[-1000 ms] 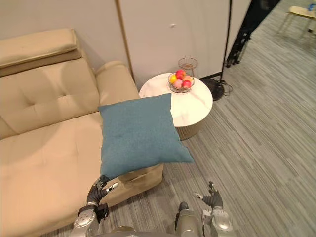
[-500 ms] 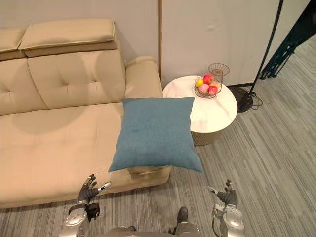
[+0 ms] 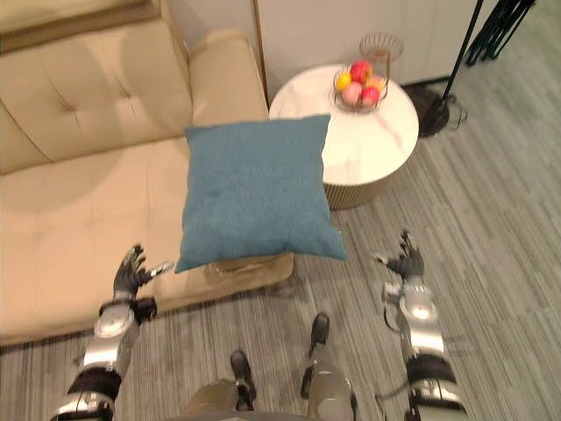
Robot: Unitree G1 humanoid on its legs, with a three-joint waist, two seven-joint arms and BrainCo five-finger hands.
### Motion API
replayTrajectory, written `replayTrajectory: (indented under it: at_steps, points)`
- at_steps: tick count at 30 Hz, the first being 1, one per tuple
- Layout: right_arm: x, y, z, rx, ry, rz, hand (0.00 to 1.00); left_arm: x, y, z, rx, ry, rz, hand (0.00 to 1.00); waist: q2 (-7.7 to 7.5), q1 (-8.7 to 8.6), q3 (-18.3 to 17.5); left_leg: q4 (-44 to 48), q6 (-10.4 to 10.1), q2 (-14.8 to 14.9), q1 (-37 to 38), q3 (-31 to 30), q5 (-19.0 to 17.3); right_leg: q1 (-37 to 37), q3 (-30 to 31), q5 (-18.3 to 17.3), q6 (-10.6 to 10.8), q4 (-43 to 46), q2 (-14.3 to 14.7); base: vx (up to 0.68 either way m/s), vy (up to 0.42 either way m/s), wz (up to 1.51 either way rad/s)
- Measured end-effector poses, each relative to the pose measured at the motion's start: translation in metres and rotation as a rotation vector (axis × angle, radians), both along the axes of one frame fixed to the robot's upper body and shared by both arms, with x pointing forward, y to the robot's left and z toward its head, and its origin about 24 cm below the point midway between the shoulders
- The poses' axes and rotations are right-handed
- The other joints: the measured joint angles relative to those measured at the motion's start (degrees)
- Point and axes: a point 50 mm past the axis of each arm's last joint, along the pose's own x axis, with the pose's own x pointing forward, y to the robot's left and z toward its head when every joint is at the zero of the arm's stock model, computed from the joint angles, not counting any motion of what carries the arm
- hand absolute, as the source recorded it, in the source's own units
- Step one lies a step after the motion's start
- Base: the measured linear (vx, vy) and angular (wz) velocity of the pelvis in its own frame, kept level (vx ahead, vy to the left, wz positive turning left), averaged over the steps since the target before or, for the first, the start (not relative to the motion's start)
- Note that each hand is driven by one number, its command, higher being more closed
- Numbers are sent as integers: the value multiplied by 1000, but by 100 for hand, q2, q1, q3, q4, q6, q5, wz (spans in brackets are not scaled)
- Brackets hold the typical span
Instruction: Pick up cushions and gather them together orderly.
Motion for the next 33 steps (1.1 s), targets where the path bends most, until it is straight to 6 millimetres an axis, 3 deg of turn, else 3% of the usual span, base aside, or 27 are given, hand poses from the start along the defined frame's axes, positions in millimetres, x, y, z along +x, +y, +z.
replayTrajectory:
  at_steps: [1, 3, 6, 9, 12, 13, 14, 15, 18, 27, 31, 33]
  points:
    - [7, 3, 6, -4, -15, 10, 0, 8, -2, 7, 4, -21, -6, 0, 3, 6, 44, 2, -7, 4, -48, -2, 7, -53, 6, 2, -3, 14, 5, 0, 0, 0]
    - [38, 18, 37, -27, -85, 63, 0, 39, -5, 35, 12, -97, -27, 0, 10, 0, 326, 115, -12, 15, -182, -26, 17, -132, 27, 41, -54, 20, 25, 0, 0, 0]
    - [66, 38, 74, -61, -164, 128, 0, 68, -10, 67, 26, -166, -41, 0, 7, -4, 544, 199, -12, 4, -409, -10, 16, -372, 159, 117, -57, 46, 9, -13, 33, -7]
    - [86, 62, 99, -77, -195, 176, 0, 93, -25, 91, 38, -189, -70, 0, 3, -4, 867, 303, -11, 5, -519, -17, 15, -446, 206, 157, -70, 60, -13, -25, 49, -1]
    - [96, 86, 112, -76, -208, 224, 0, 106, -38, 101, 21, -190, -89, 0, 4, -5, 1032, 354, -10, 4, -625, -18, 15, -549, 278, 212, -79, 73, -11, -27, 51, -1]
    - [99, 94, 119, -80, -221, 245, 0, 110, -44, 106, 16, -193, -98, 100, 4, -5, 1122, 382, -10, 6, -654, -21, 14, -571, 332, 242, -65, 73, -12, -26, 51, 0]
    - [101, 100, 121, -82, -223, 257, 0, 112, -46, 107, 8, -194, -98, 100, 4, -5, 1133, 402, -10, 5, -700, -31, 14, -604, 335, 244, -65, 76, -19, -38, 50, 5]
    - [104, 108, 126, -102, -219, 272, 100, 115, -55, 109, 3, -191, -108, 100, 4, -17, 1151, 412, -9, 3, -780, -63, 14, -669, 336, 266, -37, 79, -34, -41, 48, 10]
    - [106, 116, 128, -169, -206, 291, 100, 118, -62, 112, -2, -197, -121, 100, 3, -18, 1162, 487, 3, 6, -891, -178, 5, -703, 340, 276, -24, 79, -50, -40, 47, 12]
    - [107, 129, 139, -320, -236, 349, 100, 118, -51, 142, 3, -313, -95, 100, -16, -101, 1211, 610, 31, 34, -1010, -252, -19, -760, 627, 345, 73, 59, 19, -33, 25, 1]
    - [98, 133, 138, -374, -276, 385, 100, 109, -52, 149, 11, -392, -110, 100, -17, -103, 1210, 700, 23, 105, -999, -256, -23, -704, 650, 345, 73, 21, 49, 5, 20, -7]
    - [88, 132, 127, -391, -283, 396, 100, 97, -54, 140, 6, -410, -127, 100, -16, -105, 1209, 700, -2, 135, -882, -287, -42, -554, 643, 344, 74, -8, 102, 35, 16, -2]
